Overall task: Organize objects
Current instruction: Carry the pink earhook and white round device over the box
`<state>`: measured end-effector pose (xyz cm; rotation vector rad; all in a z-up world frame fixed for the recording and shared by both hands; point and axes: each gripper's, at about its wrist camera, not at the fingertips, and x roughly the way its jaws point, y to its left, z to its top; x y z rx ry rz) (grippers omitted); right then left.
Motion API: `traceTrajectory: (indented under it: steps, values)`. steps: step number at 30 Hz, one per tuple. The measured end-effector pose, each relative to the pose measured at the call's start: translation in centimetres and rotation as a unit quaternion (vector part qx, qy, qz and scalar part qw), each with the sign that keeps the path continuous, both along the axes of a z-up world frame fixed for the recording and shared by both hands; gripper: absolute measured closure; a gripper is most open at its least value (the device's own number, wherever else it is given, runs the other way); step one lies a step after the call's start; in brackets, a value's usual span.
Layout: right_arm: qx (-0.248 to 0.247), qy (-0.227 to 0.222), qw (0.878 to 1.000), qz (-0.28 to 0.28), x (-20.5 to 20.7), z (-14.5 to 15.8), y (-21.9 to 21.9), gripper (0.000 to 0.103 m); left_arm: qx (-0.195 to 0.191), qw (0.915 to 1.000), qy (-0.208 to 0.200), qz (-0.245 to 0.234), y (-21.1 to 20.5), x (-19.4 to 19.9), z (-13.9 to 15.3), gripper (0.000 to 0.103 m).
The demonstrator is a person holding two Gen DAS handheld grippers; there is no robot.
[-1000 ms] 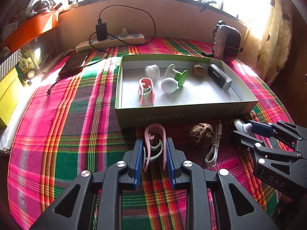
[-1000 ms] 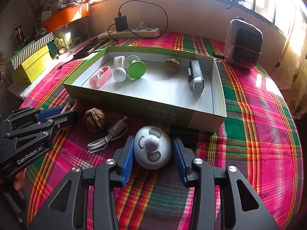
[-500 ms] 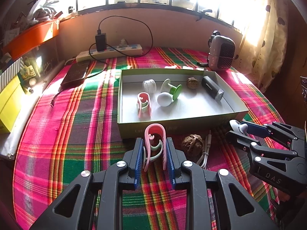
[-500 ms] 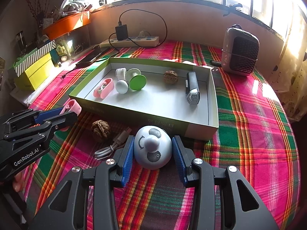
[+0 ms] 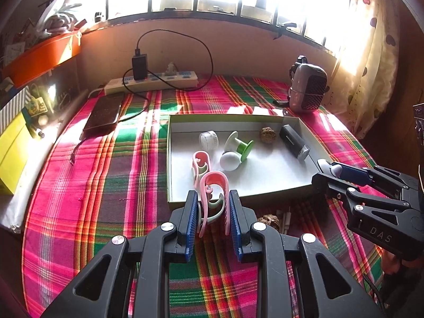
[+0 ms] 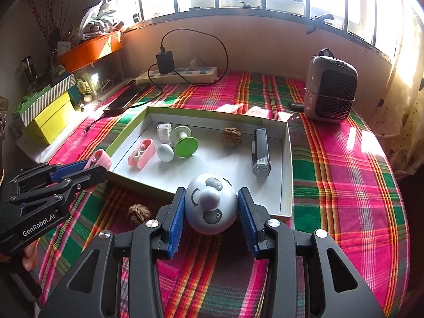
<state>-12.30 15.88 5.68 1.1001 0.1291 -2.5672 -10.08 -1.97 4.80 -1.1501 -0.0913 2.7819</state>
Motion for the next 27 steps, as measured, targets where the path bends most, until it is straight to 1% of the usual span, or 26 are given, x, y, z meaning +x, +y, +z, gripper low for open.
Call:
traceTrajectory:
  steps: [8,13,18,27]
  values:
    - [-0.001,-0.002,1.0,-0.013,-2.8,0.1,-0.2,0.062,0.005,1.0,-0.006,0.002,-0.2,-2.1,0.1,0.082]
    - [0.007,-0.009,1.0,-0.014,-4.5,-0.4,-0.4,0.062,0.004,0.9999,-0.008,-0.01,0.5,-3.1,0.1,0.082]
    - [0.003,-0.025,1.0,-0.009,-6.3,-1.1,-0.6,0.062,0.0,0.9996,-0.014,-0.025,1.5,-3.8,-0.3,0.082]
    - [0.01,-0.042,0.999,-0.003,-8.4,-2.4,-1.0,0.062,-0.005,0.9991,-0.026,-0.034,2.6,-4.8,-1.2,0.082]
